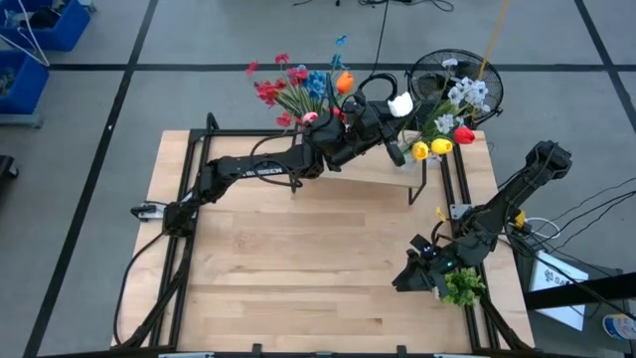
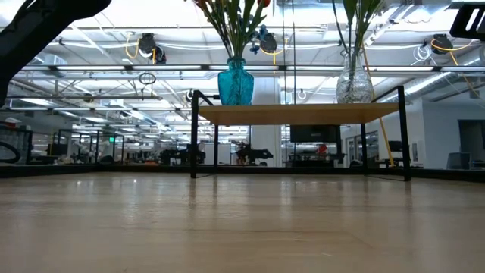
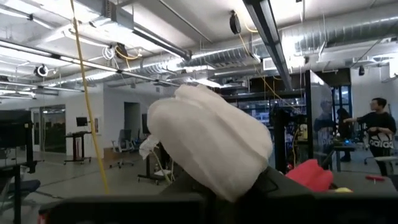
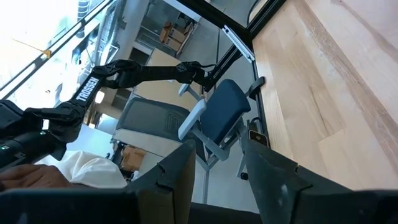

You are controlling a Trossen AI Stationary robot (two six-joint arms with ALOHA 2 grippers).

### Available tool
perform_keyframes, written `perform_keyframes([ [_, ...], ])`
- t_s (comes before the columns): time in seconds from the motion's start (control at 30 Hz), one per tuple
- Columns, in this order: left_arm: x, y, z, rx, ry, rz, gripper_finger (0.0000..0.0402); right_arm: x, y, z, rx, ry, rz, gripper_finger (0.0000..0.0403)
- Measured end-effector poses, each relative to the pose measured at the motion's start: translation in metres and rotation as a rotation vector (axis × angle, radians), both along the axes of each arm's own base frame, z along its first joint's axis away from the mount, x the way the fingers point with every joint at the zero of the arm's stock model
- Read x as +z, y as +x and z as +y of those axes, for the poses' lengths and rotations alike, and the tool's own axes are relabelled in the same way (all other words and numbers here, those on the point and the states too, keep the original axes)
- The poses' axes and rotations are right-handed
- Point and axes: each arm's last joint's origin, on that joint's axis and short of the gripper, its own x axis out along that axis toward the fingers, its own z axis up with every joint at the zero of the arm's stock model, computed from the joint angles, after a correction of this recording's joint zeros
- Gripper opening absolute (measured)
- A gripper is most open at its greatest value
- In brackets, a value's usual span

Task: Pick and place flowers into a vace then onto a shelf
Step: Put the white tulip into the transparent vase

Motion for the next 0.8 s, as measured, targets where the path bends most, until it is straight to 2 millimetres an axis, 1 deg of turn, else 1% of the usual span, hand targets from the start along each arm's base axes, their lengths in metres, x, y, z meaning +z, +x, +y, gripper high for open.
perform_keyframes([
  [0.17, -0.003, 0.001, 0.002, -0.002, -0.015, 0.030, 0.0058, 0.000, 0.000, 0.000, 0.000, 0.000, 0.000, 0.0132],
  [0.33, -0.015, 0.005, 0.007, -0.012, -0.068, 0.149, 0.0061, 0.000, 0.000, 0.000, 0.000, 0.000, 0.000, 0.0132],
  [0.43, -0.020, 0.006, 0.010, -0.028, -0.124, 0.182, 0.0062, 0.000, 0.000, 0.000, 0.002, 0.000, 0.000, 0.0132],
  [0.57, -0.022, 0.007, 0.010, -0.073, -0.114, 0.212, 0.0062, 0.000, 0.000, 0.000, 0.010, 0.001, 0.001, 0.0132],
  [0.7, -0.027, 0.008, 0.007, -0.081, -0.125, 0.263, 0.0062, 0.000, 0.000, 0.001, 0.025, 0.003, 0.003, 0.0132],
  [0.8, -0.026, 0.008, 0.005, -0.067, -0.076, 0.271, 0.0062, 0.000, 0.000, 0.001, 0.026, 0.003, 0.003, 0.0132],
])
